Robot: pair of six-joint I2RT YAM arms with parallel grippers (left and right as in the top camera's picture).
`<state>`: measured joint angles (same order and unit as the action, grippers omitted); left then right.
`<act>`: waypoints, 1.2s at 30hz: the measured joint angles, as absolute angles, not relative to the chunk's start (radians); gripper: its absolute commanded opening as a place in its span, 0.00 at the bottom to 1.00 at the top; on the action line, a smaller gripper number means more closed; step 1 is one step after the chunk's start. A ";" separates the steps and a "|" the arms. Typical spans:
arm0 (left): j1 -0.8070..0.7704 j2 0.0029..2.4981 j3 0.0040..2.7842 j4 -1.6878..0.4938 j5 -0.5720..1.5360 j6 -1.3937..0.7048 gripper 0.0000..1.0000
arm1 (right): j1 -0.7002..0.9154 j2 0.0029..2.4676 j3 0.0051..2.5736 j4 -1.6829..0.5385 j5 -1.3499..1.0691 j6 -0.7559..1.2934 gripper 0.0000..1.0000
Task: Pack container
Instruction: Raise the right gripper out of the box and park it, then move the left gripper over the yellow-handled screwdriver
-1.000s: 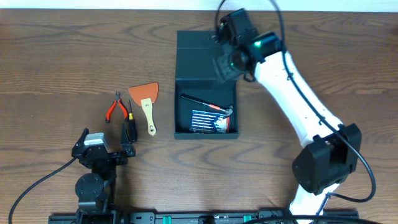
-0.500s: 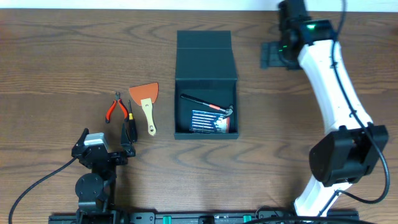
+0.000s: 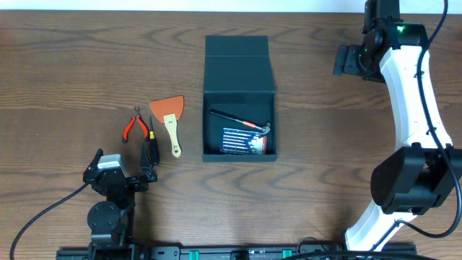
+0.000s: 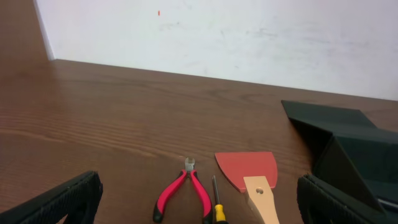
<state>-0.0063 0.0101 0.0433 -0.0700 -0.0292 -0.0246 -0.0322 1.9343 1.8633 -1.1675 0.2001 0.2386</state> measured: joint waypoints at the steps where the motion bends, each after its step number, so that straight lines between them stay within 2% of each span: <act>1: -0.006 0.010 0.043 -0.070 -0.029 -0.025 0.99 | -0.032 1.934 1.863 -1.168 0.200 0.239 0.99; 27: -0.006 0.010 0.054 -0.091 -0.023 -0.053 0.98 | -0.032 1.934 1.863 -1.168 0.200 0.239 0.99; 31: -0.006 0.047 0.138 -0.210 -0.021 -0.065 0.98 | -0.032 1.934 1.863 -1.168 0.200 0.239 0.99; 36: -0.006 0.213 0.352 -0.315 -0.021 -0.075 0.98 | -0.032 1.934 1.864 -1.169 0.200 0.239 0.99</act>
